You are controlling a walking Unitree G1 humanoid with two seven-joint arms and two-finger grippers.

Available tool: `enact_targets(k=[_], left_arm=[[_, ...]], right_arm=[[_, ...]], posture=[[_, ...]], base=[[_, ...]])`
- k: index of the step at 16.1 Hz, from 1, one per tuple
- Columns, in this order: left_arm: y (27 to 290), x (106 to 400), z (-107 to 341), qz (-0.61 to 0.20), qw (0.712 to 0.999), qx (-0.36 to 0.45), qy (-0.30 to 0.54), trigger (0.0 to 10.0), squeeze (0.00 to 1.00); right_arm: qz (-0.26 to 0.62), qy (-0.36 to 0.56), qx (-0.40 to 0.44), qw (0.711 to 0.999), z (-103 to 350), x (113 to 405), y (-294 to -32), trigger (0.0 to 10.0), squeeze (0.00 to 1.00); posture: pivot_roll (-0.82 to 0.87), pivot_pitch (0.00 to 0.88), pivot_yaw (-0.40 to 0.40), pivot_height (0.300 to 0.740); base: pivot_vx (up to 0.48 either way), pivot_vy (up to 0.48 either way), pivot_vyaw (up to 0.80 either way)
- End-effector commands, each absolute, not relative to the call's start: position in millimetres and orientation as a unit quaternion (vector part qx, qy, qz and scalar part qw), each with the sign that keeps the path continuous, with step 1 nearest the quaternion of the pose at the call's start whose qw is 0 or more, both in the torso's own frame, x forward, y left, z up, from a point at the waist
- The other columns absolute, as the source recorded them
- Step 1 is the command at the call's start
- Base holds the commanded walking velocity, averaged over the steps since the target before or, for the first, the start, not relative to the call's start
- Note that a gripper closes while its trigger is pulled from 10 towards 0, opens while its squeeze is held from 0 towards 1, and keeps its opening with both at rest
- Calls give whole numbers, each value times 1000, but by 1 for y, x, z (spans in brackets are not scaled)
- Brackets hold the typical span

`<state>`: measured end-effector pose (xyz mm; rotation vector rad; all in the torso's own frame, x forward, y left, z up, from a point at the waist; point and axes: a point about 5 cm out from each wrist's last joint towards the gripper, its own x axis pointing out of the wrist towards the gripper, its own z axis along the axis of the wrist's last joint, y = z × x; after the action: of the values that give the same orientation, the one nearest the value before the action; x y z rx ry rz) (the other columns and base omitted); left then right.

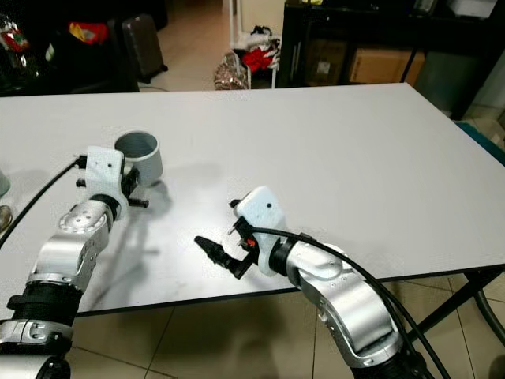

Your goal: Setting the table

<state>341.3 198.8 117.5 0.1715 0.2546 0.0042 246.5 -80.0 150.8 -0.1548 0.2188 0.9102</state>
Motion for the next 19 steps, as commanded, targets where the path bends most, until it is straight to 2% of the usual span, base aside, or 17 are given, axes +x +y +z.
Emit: enact_targets(k=[1,6,11,19], left_arm=[[203,345,121,1,989,88,120,10000,0],[209,349,106,-5,987,83,138,10000,0],[199,353,98,-38,988,47,141,10000,0],[190,359,91,-57,986,46,151,10000,0]], right_arm=[[444,104,-80,886,153,248,-77,10000,0],[437,98,-78,891,154,249,-73,10000,0],[431,101,-71,894,156,252,-77,10000,0],[415,103,-73,901,156,256,-79,10000,0]], posture=[[-7,11,48,740],[-10,13,70,740],[-40,5,68,740],[-56,0,57,740]], base=[[0,0,0],[0,0,0],[0,0,0],[0,0,0]])
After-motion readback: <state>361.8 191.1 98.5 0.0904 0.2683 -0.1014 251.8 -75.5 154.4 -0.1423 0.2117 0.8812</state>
